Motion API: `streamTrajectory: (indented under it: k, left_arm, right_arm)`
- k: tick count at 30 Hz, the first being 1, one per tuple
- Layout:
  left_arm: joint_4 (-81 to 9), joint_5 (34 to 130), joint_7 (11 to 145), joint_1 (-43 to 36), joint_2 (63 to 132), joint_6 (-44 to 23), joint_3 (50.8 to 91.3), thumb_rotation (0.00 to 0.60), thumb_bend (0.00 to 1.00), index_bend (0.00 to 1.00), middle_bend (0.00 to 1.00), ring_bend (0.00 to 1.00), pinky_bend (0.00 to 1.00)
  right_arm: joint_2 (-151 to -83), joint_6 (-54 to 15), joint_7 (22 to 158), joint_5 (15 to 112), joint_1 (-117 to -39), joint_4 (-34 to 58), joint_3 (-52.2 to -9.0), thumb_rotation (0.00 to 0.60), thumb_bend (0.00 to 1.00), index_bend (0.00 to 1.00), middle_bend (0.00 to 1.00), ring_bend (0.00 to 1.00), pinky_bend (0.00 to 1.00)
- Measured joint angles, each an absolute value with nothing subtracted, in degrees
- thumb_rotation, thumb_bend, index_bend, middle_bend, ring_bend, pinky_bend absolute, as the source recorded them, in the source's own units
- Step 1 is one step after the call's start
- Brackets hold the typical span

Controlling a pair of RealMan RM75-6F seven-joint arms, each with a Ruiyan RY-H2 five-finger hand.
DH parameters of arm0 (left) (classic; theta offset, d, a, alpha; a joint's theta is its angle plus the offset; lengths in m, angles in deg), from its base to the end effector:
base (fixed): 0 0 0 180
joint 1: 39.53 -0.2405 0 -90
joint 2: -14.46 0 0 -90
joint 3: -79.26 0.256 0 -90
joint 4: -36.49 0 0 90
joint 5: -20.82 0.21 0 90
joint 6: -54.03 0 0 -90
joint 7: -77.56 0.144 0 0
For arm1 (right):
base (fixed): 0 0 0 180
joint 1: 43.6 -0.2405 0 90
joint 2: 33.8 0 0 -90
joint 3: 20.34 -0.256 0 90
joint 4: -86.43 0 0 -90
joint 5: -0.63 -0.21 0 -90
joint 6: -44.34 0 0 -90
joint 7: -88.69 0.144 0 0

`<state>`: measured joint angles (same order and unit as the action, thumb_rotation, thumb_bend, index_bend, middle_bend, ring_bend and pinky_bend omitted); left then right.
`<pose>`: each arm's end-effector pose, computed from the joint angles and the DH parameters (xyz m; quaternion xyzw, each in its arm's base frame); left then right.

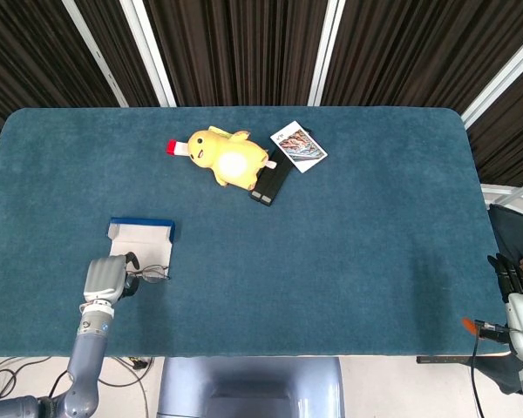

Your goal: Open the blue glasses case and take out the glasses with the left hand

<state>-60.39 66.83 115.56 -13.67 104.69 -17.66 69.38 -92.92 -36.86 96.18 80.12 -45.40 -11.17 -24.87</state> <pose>-0.2247 0.2671 -0.0048 -0.6179 -0.5033 -0.2577 0.5463 -0.3241 -0.1682 0.1791 0.5250 -0.4753 0.3867 0.5907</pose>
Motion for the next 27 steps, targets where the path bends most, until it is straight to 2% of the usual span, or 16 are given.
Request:
streamTrajectory:
  k: [23,27]
  left_arm:
    - [-59.08,65.21,113.36,-12.64,105.46,-16.57,69.63,0.600,0.40,0.51,1.00,0.99,1.00]
    - [-59.03,64.96,113.22,-12.51,105.55,-16.47,69.78,0.600,0.44,0.53,1.00,0.99,1.00]
  right_arm:
    - [-92.91,-36.90,96.09,80.10,-45.41,-11.27,-24.87,0.600,0.16,0.00,0.00,0.00,0.20]
    - [-92.90,-36.90,96.08,80.12,-45.42,-11.27,-24.87,0.600,0.16,0.00,0.00,0.00,0.20]
